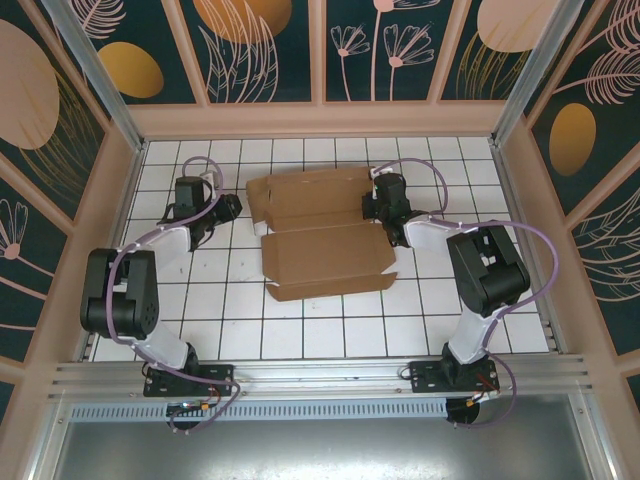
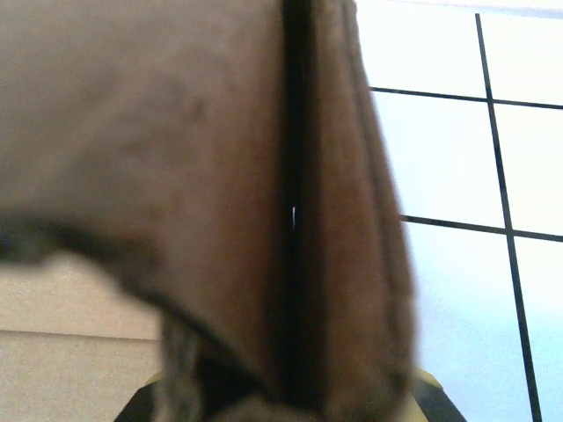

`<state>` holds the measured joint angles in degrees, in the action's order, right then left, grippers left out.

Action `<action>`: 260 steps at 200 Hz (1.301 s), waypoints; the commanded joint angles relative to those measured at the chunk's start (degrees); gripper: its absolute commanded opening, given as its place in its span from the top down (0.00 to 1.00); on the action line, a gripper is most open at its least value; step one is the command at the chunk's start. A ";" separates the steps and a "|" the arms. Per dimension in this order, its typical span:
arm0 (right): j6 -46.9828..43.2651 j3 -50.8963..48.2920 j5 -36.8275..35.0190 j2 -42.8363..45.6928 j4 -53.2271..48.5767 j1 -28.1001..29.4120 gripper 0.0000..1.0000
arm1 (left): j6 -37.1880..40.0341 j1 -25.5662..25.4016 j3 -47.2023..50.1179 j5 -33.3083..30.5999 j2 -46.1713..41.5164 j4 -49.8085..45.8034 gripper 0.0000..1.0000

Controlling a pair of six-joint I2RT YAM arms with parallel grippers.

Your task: Fold the paper box

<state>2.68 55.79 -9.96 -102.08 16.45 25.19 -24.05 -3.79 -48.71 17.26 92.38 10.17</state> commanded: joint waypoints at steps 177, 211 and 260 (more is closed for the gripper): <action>0.81 -0.03 3.53 -3.46 -5.52 1.65 1.00 | 2.20 -4.03 -6.07 4.66 4.39 -3.20 0.65; 0.06 -0.88 3.76 -2.77 -5.10 1.53 1.00 | 7.87 -4.06 -6.68 2.21 4.72 -5.16 0.63; 0.07 -0.80 5.02 -3.05 -5.00 1.57 1.00 | 13.48 -4.12 -6.66 2.76 5.47 -1.12 0.55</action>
<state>2.94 57.08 -8.88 -103.35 16.69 25.89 -15.11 -7.88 -54.02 18.94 96.79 6.72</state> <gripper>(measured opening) 0.070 0.423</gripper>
